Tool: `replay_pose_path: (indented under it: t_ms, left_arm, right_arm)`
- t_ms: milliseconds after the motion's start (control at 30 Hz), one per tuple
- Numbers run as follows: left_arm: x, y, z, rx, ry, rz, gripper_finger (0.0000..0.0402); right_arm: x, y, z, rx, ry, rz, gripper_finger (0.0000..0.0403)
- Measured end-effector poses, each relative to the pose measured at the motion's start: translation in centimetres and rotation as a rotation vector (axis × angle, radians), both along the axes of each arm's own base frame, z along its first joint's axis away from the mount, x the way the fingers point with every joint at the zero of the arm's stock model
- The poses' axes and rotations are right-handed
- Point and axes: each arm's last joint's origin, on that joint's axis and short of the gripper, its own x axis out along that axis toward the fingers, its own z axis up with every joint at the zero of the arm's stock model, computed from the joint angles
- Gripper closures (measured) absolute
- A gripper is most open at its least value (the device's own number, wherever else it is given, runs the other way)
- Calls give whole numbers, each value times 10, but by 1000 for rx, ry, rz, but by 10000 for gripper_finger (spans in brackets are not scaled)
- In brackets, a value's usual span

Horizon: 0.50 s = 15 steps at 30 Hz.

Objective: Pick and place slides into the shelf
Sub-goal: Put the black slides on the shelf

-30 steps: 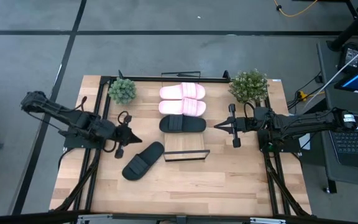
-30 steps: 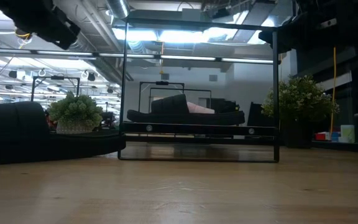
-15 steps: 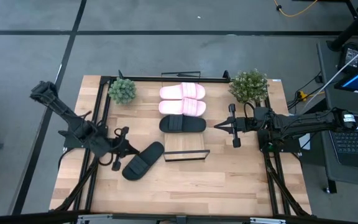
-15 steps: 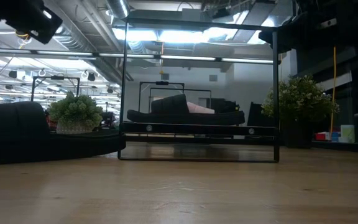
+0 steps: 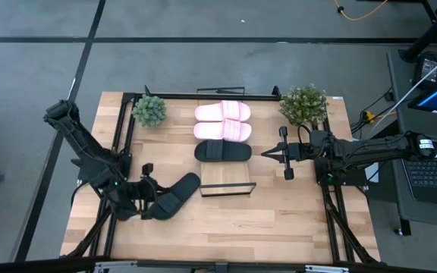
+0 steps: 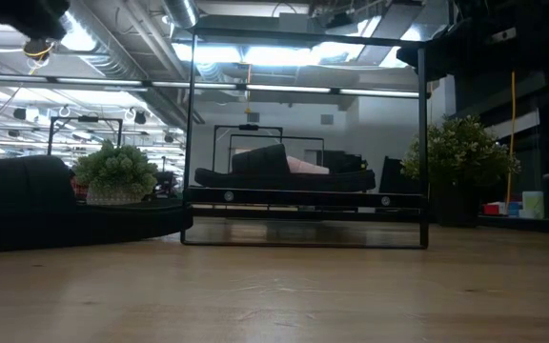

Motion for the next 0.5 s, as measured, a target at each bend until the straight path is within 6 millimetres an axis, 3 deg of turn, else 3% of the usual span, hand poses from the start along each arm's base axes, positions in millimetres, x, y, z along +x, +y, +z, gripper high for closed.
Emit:
replay_pose_path:
  t_ms: [500]
  left_arm:
    - [23, -30, -29, -117, 198, 129, 402]
  right_arm:
    - [0, 0, 0, -4, 1, 0, 389]
